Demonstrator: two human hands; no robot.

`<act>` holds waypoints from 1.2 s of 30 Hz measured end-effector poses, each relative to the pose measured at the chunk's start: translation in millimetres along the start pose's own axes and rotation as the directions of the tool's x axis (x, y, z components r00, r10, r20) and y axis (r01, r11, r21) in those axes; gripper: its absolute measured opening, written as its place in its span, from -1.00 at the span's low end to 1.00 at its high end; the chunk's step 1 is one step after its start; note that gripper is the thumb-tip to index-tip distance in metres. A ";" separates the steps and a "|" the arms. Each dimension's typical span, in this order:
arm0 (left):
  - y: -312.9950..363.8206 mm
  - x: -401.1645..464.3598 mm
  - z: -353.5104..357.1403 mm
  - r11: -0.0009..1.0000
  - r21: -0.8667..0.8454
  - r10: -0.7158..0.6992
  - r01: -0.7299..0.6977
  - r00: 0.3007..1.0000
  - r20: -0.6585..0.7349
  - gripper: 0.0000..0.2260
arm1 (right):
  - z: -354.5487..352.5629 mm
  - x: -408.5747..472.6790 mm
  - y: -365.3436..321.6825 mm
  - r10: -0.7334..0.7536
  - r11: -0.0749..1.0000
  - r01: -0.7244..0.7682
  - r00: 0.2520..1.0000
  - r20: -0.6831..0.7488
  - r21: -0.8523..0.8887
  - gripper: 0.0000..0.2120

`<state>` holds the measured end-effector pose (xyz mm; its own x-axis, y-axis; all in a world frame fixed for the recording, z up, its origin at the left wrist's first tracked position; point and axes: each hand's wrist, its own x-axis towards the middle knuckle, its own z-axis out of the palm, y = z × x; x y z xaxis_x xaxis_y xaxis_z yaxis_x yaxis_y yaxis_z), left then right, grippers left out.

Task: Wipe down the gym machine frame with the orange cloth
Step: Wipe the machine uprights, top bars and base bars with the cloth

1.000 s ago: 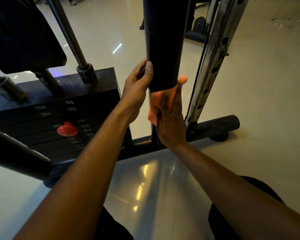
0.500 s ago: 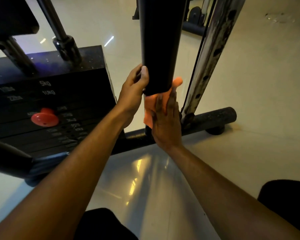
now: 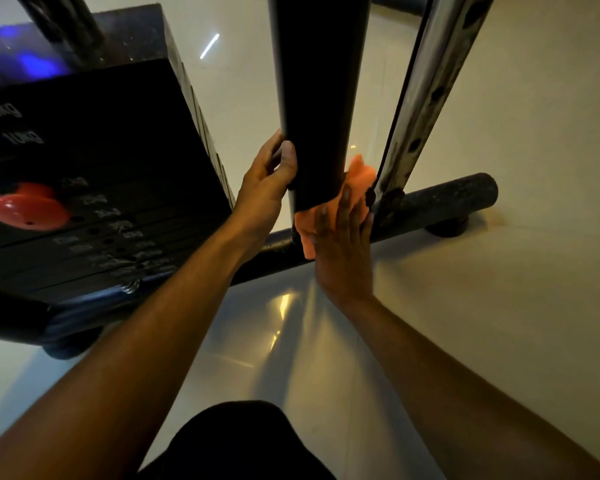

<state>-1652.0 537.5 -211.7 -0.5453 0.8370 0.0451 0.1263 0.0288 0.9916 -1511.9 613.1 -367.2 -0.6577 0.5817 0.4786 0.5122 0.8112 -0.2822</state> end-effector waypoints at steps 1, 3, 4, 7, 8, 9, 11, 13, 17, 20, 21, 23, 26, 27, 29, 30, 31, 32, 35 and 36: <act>-4.8 -1.5 0.5 1.000 0.002 -0.016 0.016 1.000 0.006 -0.55 | 8.0 -13.0 8.0 0.014 1.000 -0.014 0.999 0.042 -0.012 -0.04; -11.3 -3.9 2.2 1.000 0.010 -0.025 0.025 0.999 0.019 -0.55 | 17.3 -21.5 12.6 0.042 0.999 -0.043 0.997 0.067 0.026 -0.12; -13.3 -3.6 2.2 1.000 0.017 -0.021 0.021 1.000 0.023 -0.55 | 19.0 -17.5 8.4 0.055 0.997 -0.058 0.996 0.064 0.050 -0.18; -16.5 -1.9 2.0 0.999 0.031 -0.007 0.007 1.000 0.018 -0.56 | 17.5 9.8 -21.3 0.199 0.968 -0.191 0.980 -0.032 0.162 -0.25; -19.2 -1.5 2.0 0.999 0.031 -0.011 0.011 1.000 0.014 -0.55 | 16.5 17.8 -30.8 0.264 0.943 -0.241 0.961 -0.076 0.228 -0.22; -22.4 -2.4 3.2 0.999 0.032 -0.019 0.019 1.000 0.014 -0.55 | 17.7 21.2 -36.0 0.302 0.926 -0.263 0.947 -0.111 0.271 -0.19; -28.8 -7.7 6.1 0.998 0.035 -0.052 0.050 0.998 0.032 -0.54 | 27.6 13.7 -30.8 0.267 0.948 -0.232 0.952 -0.149 0.219 -0.13; -34.6 -13.4 8.3 0.995 0.024 -0.094 0.093 0.994 0.054 -0.54 | 39.1 -5.6 -6.0 0.128 0.990 -0.122 0.988 -0.088 0.073 -0.09; -40.8 -13.7 7.8 0.994 0.024 -0.111 0.110 0.992 0.057 -0.55 | 49.7 -31.2 28.3 0.127 0.992 -0.128 0.986 0.106 0.002 -0.05; -45.9 -12.5 7.6 0.995 0.030 -0.102 0.100 0.993 0.062 -0.58 | 50.3 -22.3 -1.6 0.329 0.904 -0.342 0.940 0.091 0.256 -0.17; -48.4 -12.1 8.0 0.995 0.032 -0.101 0.099 0.993 0.068 -0.57 | 51.1 -16.4 -15.7 0.370 0.861 -0.372 0.926 0.077 0.346 -0.17; -55.7 -10.3 8.1 0.994 0.044 -0.100 0.097 0.992 0.078 -0.56 | 54.2 -7.7 -34.4 0.428 0.796 -0.415 0.901 0.074 0.440 -0.16; -69.1 -9.8 8.8 0.995 0.024 -0.101 0.099 0.991 0.084 -0.55 | 64.7 -16.1 -20.4 0.388 0.861 -0.392 0.918 0.079 0.325 -0.03; -74.5 -10.0 9.1 0.996 0.016 -0.093 0.092 0.992 0.082 -0.55 | 67.7 -21.7 -7.1 0.334 0.908 -0.340 0.940 0.064 0.247 -0.04; -82.6 -10.9 10.1 0.996 0.016 -0.090 0.089 0.993 0.071 -0.56 | 71.5 -33.0 14.7 0.245 0.966 -0.249 0.968 0.050 0.075 -0.08; -84.6 -10.9 10.9 0.995 0.018 -0.094 0.093 0.993 0.067 -0.56 | 74.4 -35.9 19.0 0.245 0.968 -0.248 0.967 0.069 0.038 -0.09; -85.6 -11.2 12.1 0.995 0.016 -0.096 0.095 0.993 0.068 -0.55 | 75.7 -36.2 15.6 0.276 0.957 -0.282 0.957 0.089 0.063 -0.09; -86.0 -11.5 12.6 0.996 0.014 -0.093 0.093 0.993 0.069 -0.55 | 76.6 -33.7 5.6 0.330 0.929 -0.343 0.938 0.106 0.137 -0.08; -85.1 -12.0 12.6 0.997 -0.001 -0.083 0.083 0.994 0.064 -0.55 | 82.6 -25.5 -31.0 0.495 0.783 -0.506 0.859 0.130 0.361 -0.03; -84.7 -12.0 12.2 0.996 -0.011 -0.085 0.086 0.994 0.065 -0.56 | 84.5 -24.8 -35.0 0.510 0.771 -0.517 0.851 0.127 0.371 -0.03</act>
<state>-1645.9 531.7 -297.8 -0.4994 0.8651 -0.0477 0.0695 0.0949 0.9931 -1560.1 575.3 -439.5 -0.3688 0.9160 0.1576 0.5300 0.3466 -0.7740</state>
